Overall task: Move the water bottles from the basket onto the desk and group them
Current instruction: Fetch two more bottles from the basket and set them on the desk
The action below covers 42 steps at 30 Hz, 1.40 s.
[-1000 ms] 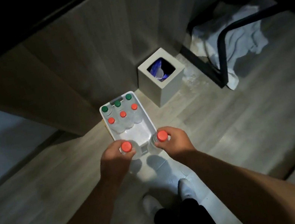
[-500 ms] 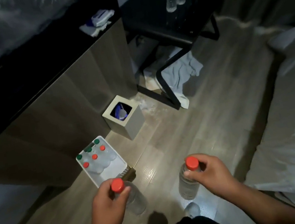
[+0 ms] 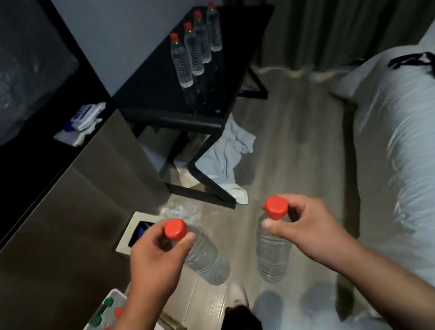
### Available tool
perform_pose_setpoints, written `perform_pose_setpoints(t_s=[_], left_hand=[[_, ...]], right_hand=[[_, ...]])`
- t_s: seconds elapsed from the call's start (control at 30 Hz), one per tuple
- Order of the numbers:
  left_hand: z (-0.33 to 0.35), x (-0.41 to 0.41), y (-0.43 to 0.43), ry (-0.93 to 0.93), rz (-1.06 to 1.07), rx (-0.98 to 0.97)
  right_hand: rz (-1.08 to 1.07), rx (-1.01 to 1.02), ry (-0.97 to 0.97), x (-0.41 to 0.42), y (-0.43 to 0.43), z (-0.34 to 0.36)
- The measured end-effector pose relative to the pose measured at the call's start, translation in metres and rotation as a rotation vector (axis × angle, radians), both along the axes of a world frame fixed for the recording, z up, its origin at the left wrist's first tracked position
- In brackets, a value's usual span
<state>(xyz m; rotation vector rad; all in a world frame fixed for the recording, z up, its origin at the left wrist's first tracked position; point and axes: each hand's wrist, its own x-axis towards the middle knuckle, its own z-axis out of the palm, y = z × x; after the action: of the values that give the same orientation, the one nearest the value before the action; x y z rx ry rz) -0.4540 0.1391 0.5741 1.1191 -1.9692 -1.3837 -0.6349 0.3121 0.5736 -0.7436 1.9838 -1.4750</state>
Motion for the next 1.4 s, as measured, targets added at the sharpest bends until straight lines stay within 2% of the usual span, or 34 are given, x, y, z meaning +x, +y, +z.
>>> perform_pose_setpoints(t_s=[0.17,0.3,0.4,0.57,0.73,0.87,1.13,1.3,1.4], left_hand=[[-0.022,-0.080,-0.057,0.002,-0.074,0.042],[-0.037,-0.139,-0.106,-0.065,-0.142,0.092],[-0.030,-0.183,-0.133,-0.075,-0.228,0.055],[-0.017,-0.260,-0.157,-0.045,-0.287,0.028],[-0.015,-0.337,-0.165,-0.031,-0.321,0.025],[-0.023,-0.404,-0.171,-0.061,-0.319,0.022],[-0.019,-0.536,-0.195,-0.133,-0.119,0.082],[-0.010,-0.585,-0.215,-0.112,0.067,0.091],[-0.010,-0.609,-0.233,-0.081,0.172,0.123]], right_hand=[[-0.075,0.072,0.024,-0.059,-0.045,-0.004],[-0.047,0.217,0.092,-0.115,-0.079,0.004],[-0.070,0.203,0.173,-0.149,-0.094,0.009],[-0.211,0.164,0.089,-0.201,-0.098,0.005],[-0.254,0.192,0.061,-0.269,-0.111,-0.011],[-0.197,0.153,0.011,-0.340,-0.129,-0.024],[-0.066,0.108,-0.037,-0.506,-0.176,-0.033],[0.086,0.149,0.034,-0.584,-0.225,-0.025],[0.123,0.126,0.009,-0.620,-0.255,-0.023]])
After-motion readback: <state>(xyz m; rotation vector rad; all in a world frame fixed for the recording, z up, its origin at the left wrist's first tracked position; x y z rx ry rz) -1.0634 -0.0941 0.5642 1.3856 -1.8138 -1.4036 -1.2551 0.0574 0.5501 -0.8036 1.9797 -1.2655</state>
